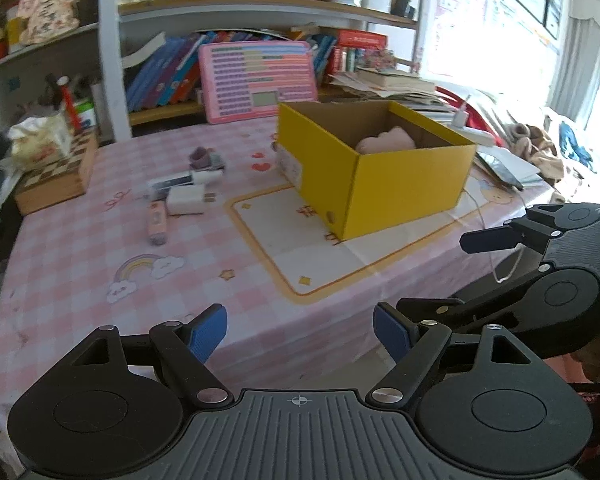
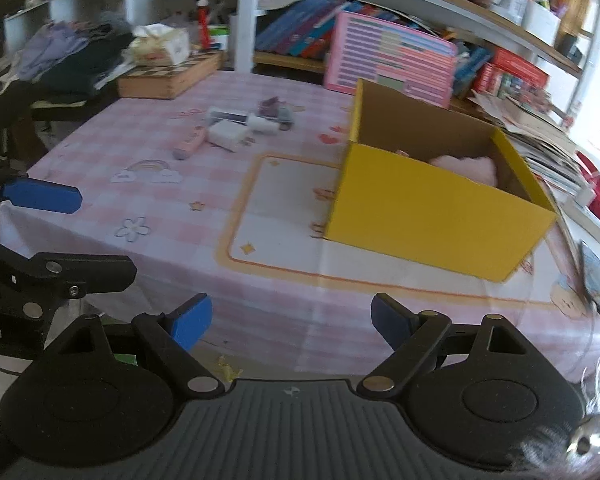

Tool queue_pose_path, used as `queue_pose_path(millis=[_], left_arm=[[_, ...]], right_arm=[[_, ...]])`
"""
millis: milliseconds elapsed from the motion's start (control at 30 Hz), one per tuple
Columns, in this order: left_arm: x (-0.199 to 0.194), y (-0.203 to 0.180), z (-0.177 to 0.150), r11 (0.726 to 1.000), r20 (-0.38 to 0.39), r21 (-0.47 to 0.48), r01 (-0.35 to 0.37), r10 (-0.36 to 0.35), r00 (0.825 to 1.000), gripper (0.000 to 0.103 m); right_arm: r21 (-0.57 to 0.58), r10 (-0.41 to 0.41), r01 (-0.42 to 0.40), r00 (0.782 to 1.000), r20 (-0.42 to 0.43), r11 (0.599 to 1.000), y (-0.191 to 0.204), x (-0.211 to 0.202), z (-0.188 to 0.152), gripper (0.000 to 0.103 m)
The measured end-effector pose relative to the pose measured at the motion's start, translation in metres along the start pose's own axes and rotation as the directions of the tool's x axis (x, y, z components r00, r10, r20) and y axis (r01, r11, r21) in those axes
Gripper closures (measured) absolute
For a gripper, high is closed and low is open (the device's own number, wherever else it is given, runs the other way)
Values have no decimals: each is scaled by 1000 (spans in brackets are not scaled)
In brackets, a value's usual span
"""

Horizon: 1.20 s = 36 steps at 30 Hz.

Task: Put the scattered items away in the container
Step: 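Lift both tools out of the yellow box and back away, then move both tools toward the pink highlighter and white charger on the table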

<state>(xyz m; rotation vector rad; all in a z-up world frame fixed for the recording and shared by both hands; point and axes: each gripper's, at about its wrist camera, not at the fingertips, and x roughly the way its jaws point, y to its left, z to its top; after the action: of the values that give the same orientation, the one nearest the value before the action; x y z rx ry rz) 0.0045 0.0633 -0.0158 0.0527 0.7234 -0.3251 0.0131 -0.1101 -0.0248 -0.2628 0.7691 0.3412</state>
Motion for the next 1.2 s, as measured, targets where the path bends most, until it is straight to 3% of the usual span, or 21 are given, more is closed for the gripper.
queue_pose_path(millis=[367,700,1200], left_arm=[[-8,20,-3,998,15,-42,-49,49,999,20],[-15,37,1,992,52,-75,-104,108,993,20],[3,56,13,983,37,-87,-163,166,985,20]], right_arm=[[-62,37,-36,999,10,997,23,6,10,16],[-126,24,-13,996,81,992,38,4,29,17],[-129,65,-52,993,97,990,36,39,64,19]])
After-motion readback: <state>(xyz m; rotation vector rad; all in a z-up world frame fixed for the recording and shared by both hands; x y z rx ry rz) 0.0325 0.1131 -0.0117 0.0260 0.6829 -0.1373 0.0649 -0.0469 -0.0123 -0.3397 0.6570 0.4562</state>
